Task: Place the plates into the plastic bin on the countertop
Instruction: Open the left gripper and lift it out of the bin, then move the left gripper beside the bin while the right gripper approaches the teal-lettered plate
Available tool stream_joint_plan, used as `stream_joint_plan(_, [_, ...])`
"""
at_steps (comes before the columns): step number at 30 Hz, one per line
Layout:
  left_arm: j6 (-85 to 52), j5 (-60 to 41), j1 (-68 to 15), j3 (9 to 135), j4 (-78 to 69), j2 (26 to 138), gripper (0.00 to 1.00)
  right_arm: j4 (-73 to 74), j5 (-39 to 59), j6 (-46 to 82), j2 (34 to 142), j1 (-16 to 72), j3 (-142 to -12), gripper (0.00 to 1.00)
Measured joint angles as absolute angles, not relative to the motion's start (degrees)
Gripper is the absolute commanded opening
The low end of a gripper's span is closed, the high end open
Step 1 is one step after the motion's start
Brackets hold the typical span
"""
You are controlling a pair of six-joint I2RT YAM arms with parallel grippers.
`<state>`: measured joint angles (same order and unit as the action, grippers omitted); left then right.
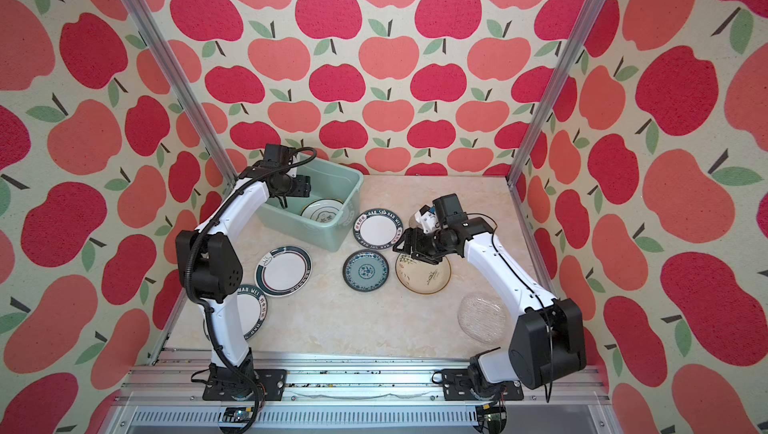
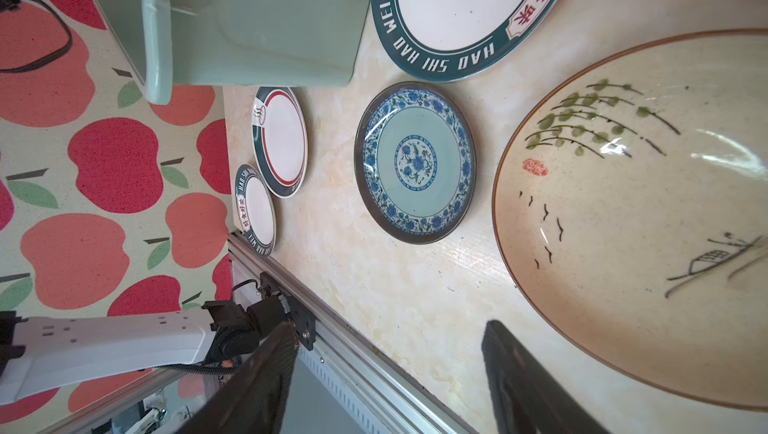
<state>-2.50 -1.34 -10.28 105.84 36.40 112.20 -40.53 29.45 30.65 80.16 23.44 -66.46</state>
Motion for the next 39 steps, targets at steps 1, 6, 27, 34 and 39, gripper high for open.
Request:
stream_joint_plan(1, [-3.4, -0.9, -10.7, 104.5, 36.1, 109.7, 0.99, -40.3, 28.6, 30.2, 79.7, 23.4, -66.5, 0.75])
stream_joint_plan(6, [-7.5, -2.7, -11.6, 95.9, 33.9, 94.4, 0.99, -37.1, 24.5, 29.3, 78.8, 22.9, -65.3, 0.76])
stream_joint_plan(27, [-29.2, -22.5, -16.5, 57.3, 26.9, 57.1, 0.97, -24.1, 23.2, 31.5, 103.6, 20.9, -72.5, 0.72])
stream_joint_plan(34, [-27.9, -22.4, -17.6, 57.3, 26.9, 57.3, 0.97, -23.5, 23.2, 31.5, 110.9, 20.9, -76.3, 0.7])
stream_joint_plan(39, [-27.5, -22.3, -17.8, 57.3, 26.9, 57.4, 0.97, -23.4, 23.3, 31.5, 114.2, 20.9, -79.0, 0.69])
